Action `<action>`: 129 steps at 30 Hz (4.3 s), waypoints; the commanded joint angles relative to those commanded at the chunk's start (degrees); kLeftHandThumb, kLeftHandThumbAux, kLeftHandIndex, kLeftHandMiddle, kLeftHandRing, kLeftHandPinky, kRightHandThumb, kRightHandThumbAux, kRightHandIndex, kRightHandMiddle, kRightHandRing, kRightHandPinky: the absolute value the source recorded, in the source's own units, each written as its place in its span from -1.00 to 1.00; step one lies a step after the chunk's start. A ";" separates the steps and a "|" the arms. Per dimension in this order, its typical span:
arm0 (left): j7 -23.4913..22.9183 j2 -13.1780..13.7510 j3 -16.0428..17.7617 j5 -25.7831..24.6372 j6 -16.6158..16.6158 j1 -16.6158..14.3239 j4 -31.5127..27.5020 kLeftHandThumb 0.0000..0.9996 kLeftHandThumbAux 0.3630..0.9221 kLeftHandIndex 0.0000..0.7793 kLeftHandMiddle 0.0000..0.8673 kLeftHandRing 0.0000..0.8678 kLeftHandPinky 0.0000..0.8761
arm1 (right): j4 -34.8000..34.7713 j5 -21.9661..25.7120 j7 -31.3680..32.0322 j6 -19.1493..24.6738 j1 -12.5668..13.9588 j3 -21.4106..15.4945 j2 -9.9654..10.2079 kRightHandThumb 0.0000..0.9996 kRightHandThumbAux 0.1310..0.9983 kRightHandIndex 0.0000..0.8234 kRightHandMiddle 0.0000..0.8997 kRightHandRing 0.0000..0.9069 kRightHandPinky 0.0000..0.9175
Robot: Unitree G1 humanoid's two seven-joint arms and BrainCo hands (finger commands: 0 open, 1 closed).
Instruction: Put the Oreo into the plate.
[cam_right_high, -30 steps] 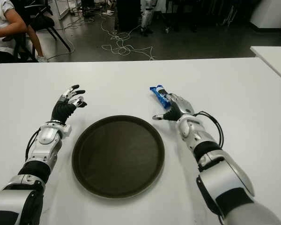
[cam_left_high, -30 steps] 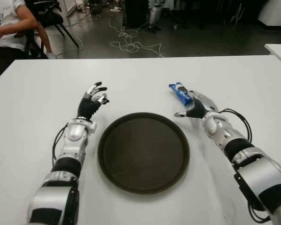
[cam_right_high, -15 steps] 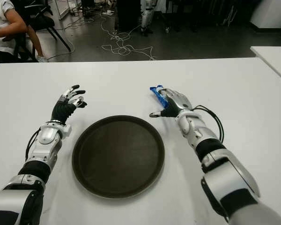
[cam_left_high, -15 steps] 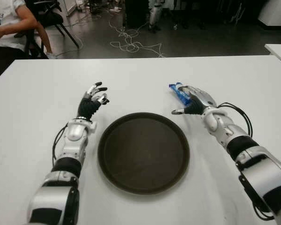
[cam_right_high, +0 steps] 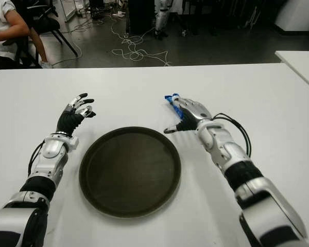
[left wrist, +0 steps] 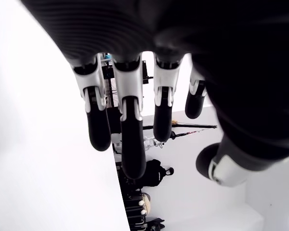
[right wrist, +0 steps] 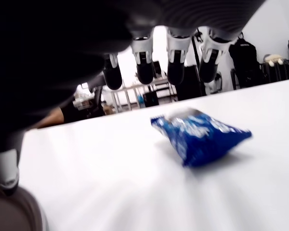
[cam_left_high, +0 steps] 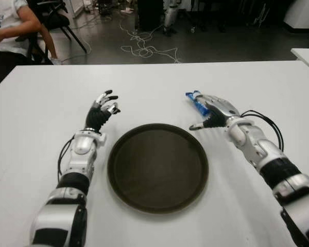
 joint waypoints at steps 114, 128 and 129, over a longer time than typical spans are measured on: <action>1.37 -0.64 -0.71 0.88 -0.43 0.20 -0.19 1.00 0.01 -0.63 -0.48 0.04 -0.22 | 45.28 -3.32 2.65 -7.61 -17.59 9.60 9.86 -1.00 0.24 -0.68 -0.61 -0.61 -0.67; 1.04 -0.77 -0.43 0.51 -1.29 0.39 -0.13 1.00 0.01 -0.61 -0.49 0.04 -0.22 | 45.16 -2.55 4.41 -7.30 -17.92 10.99 9.52 -0.77 0.35 -0.85 -0.68 -0.63 -0.62; 0.97 -0.80 -0.38 0.41 -1.26 0.41 -0.19 1.00 0.01 -0.61 -0.49 0.04 -0.22 | 45.10 -2.50 4.31 -7.37 -17.90 10.94 9.46 -0.76 0.35 -0.85 -0.68 -0.64 -0.63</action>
